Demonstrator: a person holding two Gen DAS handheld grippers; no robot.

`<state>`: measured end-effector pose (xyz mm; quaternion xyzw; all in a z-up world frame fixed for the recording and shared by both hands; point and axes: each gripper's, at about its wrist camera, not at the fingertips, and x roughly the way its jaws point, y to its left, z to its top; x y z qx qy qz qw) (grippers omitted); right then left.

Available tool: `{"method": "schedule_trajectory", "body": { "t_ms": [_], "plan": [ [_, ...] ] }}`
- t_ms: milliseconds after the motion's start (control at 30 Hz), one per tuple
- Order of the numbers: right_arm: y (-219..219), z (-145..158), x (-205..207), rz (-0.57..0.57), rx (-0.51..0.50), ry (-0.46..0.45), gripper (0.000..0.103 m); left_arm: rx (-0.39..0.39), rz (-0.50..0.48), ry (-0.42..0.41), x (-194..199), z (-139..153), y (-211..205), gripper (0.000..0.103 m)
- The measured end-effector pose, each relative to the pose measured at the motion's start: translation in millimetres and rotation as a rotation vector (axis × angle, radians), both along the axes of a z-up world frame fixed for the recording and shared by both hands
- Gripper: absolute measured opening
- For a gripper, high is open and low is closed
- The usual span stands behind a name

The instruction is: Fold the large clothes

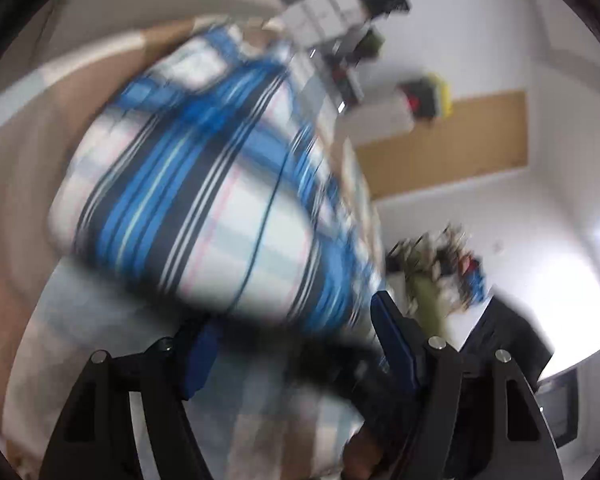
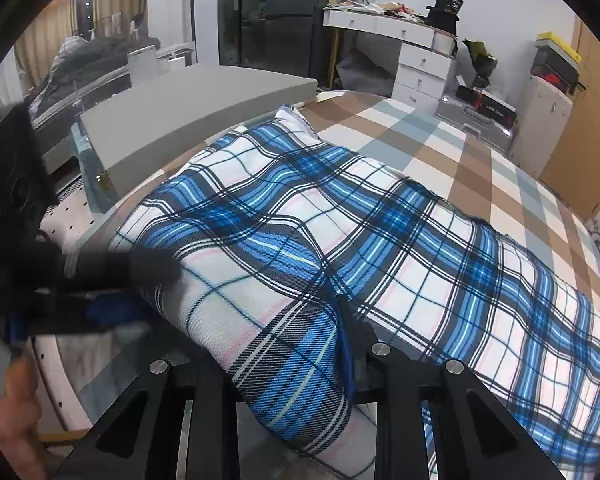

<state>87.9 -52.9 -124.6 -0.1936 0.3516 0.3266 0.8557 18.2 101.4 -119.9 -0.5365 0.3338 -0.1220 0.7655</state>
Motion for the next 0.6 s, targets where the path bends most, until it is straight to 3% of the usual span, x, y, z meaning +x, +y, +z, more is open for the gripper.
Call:
{"method": "schedule_trajectory", "body": {
  "t_ms": [133, 267, 300, 333, 400, 467, 533, 600],
  "plan": [
    [-6.0, 2.3, -9.4, 0.019, 0.012, -0.007, 0.025, -0.024, 0.073, 0.029, 16.3, -2.5, 0.3, 0.065],
    [-8.0, 0.8, -25.1, 0.063, 0.011, -0.008, 0.025, 0.041, 0.182, 0.097, 18.2, 5.3, -4.9, 0.064],
    [-7.9, -0.7, -27.4, 0.073, 0.010, -0.008, 0.025, 0.057, 0.215, 0.115, 16.9, 6.4, -5.8, 0.060],
    [-8.8, -1.4, -28.6, 0.082, 0.018, -0.010, 0.027, 0.086, 0.252, 0.137, 15.3, 7.5, -6.2, 0.041],
    [-12.2, -2.1, -25.5, 0.091, 0.042, 0.013, 0.036, 0.171, 0.282, 0.153, 11.4, 4.1, -3.8, 0.016],
    [-18.7, 0.5, -22.1, 0.113, 0.068, 0.048, 0.040, 0.236, 0.270, 0.136, 12.5, 9.3, -7.4, 0.012],
    [-30.0, 4.9, -21.3, 0.119, 0.074, 0.067, 0.054, 0.283, 0.267, 0.126, 14.6, 12.7, -8.7, 0.011],
    [-50.3, 12.3, -20.7, 0.118, 0.106, 0.102, 0.054, 0.331, 0.264, 0.108, 16.8, 19.8, -10.4, 0.011]
  ]
}}
